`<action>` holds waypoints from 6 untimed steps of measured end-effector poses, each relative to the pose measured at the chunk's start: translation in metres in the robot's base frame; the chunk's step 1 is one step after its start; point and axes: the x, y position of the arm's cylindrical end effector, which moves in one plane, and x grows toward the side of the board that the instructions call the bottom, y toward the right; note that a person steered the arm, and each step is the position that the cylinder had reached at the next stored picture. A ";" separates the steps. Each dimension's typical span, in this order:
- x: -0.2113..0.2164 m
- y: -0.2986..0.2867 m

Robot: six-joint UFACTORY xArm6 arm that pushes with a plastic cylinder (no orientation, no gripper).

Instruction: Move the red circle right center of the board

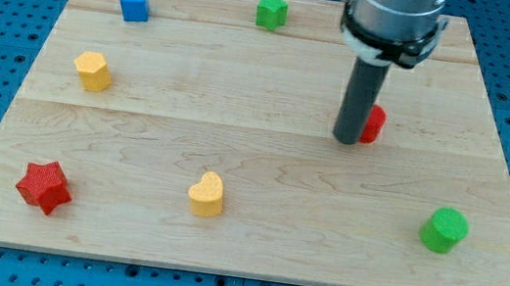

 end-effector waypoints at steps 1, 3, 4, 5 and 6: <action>-0.006 -0.001; -0.034 0.059; -0.034 0.096; -0.008 0.095; 0.007 0.168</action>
